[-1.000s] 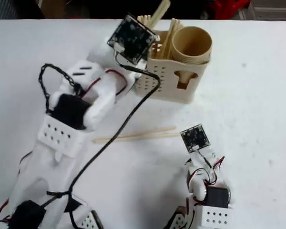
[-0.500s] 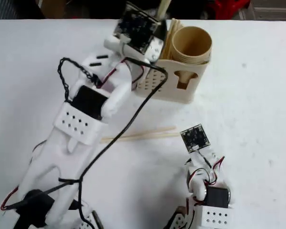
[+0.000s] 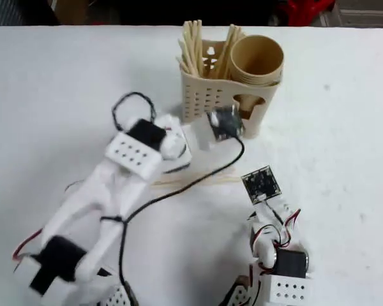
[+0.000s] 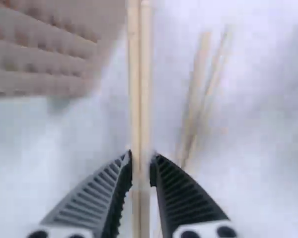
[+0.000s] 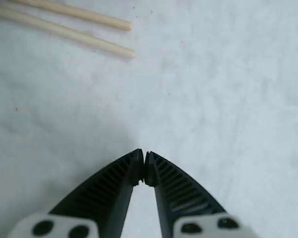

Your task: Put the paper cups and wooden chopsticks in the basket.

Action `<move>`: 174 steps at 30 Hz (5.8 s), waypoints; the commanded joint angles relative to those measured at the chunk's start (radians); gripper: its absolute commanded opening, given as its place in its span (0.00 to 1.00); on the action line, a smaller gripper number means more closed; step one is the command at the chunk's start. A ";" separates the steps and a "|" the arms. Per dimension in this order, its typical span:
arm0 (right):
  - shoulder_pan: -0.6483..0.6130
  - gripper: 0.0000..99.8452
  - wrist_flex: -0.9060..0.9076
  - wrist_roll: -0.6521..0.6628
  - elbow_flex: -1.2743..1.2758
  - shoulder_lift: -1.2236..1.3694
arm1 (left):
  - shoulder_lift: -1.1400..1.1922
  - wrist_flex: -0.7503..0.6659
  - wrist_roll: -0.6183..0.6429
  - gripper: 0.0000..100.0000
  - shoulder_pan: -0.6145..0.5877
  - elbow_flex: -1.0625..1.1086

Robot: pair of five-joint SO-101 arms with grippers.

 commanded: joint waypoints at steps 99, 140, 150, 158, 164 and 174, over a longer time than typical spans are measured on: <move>0.004 0.02 0.002 0.012 0.008 -0.007 | -0.128 -0.595 0.660 0.02 -0.016 -0.605; 0.004 0.02 0.002 0.012 0.008 -0.007 | 0.085 0.621 0.408 0.10 0.010 -0.959; 0.004 0.02 0.002 0.012 0.008 -0.007 | 0.088 0.041 0.029 0.10 0.038 -0.002; 0.004 0.02 0.002 0.012 0.008 -0.007 | 0.203 -0.127 0.014 0.17 0.030 0.060; 0.004 0.02 0.002 0.012 0.008 -0.007 | 0.412 -0.121 0.015 0.15 0.005 -0.123; 0.004 0.02 0.002 0.012 0.008 -0.007 | 0.495 -0.117 0.009 0.07 -0.045 -0.190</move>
